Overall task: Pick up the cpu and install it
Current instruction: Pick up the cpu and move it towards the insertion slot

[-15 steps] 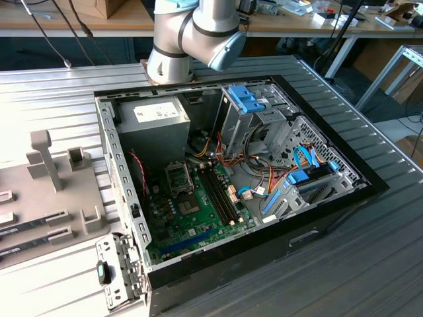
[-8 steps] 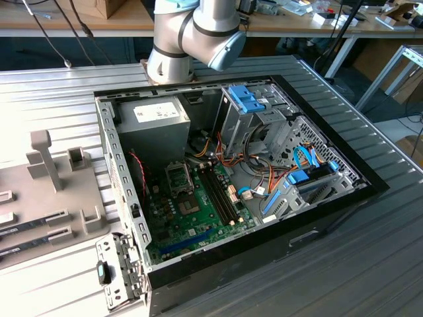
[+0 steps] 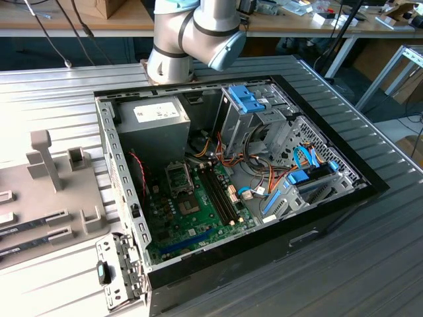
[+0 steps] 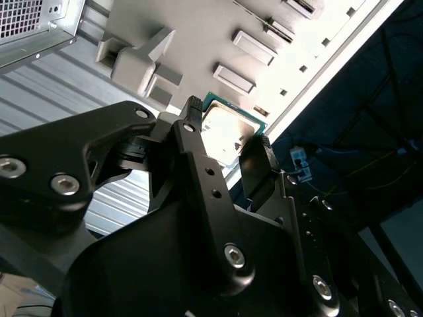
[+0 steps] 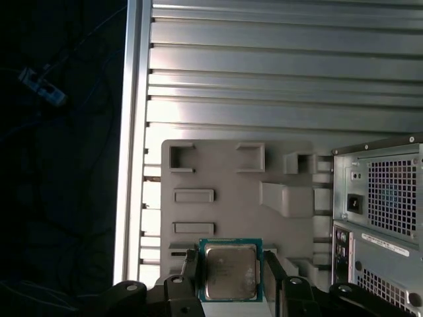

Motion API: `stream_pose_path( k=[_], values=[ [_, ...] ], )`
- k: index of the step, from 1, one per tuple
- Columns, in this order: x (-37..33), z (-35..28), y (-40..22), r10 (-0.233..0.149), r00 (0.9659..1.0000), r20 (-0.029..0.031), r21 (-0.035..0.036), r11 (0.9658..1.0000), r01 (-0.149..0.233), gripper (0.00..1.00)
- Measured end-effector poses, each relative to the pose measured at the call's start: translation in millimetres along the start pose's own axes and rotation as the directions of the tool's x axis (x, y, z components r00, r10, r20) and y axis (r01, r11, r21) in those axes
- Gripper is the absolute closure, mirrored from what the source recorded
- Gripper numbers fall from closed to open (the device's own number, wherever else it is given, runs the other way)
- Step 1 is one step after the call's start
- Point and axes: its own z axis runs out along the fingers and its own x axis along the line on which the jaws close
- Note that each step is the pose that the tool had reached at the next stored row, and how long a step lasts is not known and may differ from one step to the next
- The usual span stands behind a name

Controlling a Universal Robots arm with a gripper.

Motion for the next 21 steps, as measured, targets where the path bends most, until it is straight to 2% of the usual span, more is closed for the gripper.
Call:
stream_pose_path(
  k=[4,7,21],
  values=[
    [-3.3,0.2,-0.1,0.000,1.0000,0.0000,0.0000,1.0000,0.000,0.53],
    [-8.5,0.4,-0.3,0.000,1.0000,-0.0001,0.0000,1.0000,0.000,0.53],
    [-21.4,1.3,-0.7,0.000,1.0000,0.0001,0.0000,1.0000,0.000,0.53]
  ],
)
